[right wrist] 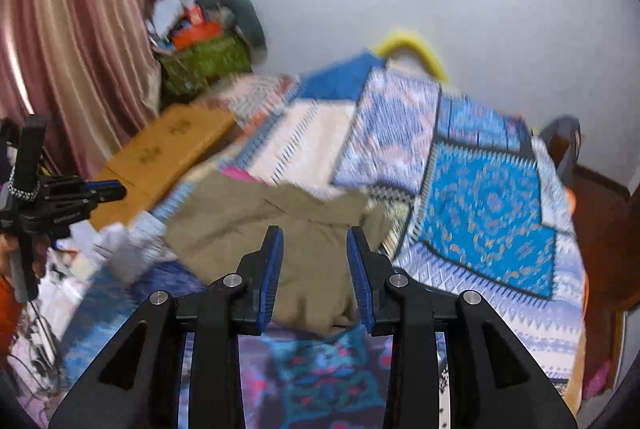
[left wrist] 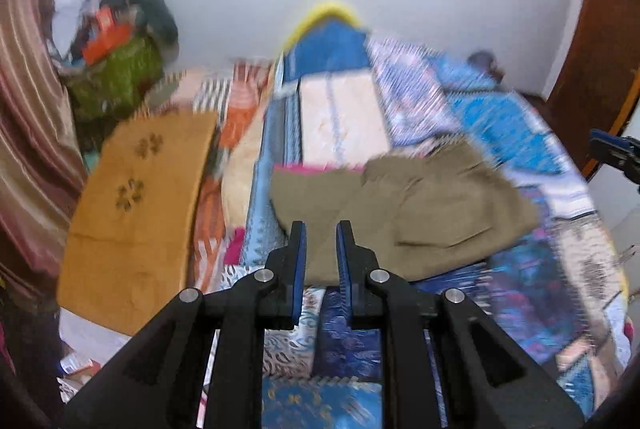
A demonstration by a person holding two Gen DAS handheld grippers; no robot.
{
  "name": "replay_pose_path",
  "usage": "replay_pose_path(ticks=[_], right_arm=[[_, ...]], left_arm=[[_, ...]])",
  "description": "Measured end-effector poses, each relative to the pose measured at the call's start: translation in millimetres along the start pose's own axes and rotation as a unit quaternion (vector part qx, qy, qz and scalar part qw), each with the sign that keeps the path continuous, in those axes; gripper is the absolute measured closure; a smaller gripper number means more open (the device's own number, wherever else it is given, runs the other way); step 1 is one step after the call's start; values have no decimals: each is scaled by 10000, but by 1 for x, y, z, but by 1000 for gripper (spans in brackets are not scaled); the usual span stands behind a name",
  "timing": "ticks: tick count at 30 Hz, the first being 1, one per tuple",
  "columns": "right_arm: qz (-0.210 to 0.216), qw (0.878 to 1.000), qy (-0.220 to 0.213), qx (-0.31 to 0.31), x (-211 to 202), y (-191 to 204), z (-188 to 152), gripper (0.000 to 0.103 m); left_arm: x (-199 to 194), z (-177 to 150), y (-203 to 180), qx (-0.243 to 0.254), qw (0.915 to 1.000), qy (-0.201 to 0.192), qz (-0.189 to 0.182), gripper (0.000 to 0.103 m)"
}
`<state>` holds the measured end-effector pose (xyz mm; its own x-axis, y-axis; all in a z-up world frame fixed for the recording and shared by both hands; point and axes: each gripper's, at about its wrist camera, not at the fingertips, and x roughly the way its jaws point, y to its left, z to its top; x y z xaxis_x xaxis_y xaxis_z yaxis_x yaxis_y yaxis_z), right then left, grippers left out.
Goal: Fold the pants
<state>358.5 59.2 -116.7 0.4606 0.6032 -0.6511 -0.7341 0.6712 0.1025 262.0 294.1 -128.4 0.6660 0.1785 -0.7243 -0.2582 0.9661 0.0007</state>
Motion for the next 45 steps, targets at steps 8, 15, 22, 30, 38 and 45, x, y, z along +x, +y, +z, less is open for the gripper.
replay_pose_path(ticks=[8,15,22,30,38,45], right_arm=[[156,9899,-1370,-319,-129,65,9,73],[180,9691,-2412,-491,-222,117,-16,73],[284,9642,-2622,-272,-235,138,-41,73],[-116,9629,-2696,-51,-235,148,-62,24],[-298,9632,-2669,113,-239,150,-75,0],[-330,9638,-2646,49,-241,153,-80,0]], left_arm=[[-159,-7,-40,155,9907,-1308,-351,87],[-251,-40,-64,132,9760,-2148,-334,75],[-284,-81,-80,127,9667,-2547,-227,39],[-286,-102,-79,27,9653,-2604,-204,11],[-287,-113,-80,75,9625,-2711,-116,0],[-286,-114,-83,54,9615,-2743,-144,0]])
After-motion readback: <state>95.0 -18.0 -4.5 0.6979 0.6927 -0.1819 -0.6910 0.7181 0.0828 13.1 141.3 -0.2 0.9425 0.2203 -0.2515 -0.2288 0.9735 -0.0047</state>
